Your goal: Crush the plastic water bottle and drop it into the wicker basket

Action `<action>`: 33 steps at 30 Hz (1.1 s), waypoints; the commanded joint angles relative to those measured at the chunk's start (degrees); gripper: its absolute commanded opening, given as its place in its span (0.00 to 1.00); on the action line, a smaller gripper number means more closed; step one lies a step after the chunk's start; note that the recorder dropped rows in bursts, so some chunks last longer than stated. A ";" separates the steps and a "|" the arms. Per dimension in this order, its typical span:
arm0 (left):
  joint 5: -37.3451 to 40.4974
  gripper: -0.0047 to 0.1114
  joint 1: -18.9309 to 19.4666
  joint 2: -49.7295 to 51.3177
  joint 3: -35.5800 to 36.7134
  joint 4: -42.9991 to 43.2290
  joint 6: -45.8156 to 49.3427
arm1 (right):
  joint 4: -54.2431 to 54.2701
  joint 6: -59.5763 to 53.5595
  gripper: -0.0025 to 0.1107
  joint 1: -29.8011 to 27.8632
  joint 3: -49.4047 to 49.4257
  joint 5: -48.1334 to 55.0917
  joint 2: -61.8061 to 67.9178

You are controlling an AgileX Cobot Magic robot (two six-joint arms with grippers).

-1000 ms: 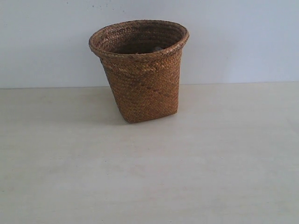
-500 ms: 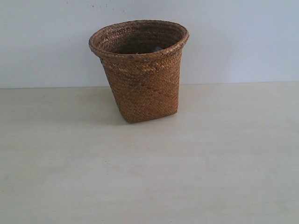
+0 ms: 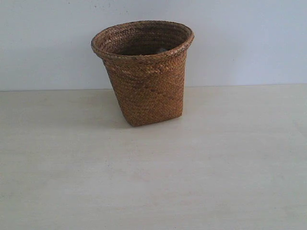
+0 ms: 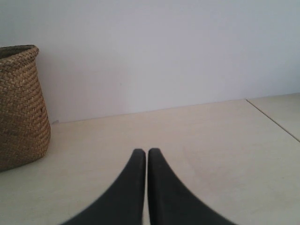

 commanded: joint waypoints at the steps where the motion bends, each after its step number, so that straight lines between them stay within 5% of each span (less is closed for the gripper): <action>1: -0.89 0.08 0.01 -0.21 1.32 2.51 -1.83 | 0.07 0.26 0.02 -0.30 0.15 -0.18 -0.19; 5: -2.71 0.08 0.01 -0.21 3.92 10.36 -10.63 | 0.07 0.26 0.02 -0.30 0.15 -0.18 -0.19; 12: -3.09 0.08 0.46 -0.21 6.41 11.22 -11.05 | 0.07 0.26 0.02 -0.30 0.15 -0.18 -0.19; 23: 1.18 0.08 14.90 -9.16 10.20 11.09 -10.96 | 0.07 0.26 0.02 -0.30 0.15 -0.18 -0.19; 33: 6.82 0.08 15.20 -9.60 10.20 14.16 -10.96 | 0.07 0.26 0.02 -0.30 0.15 -0.18 -0.19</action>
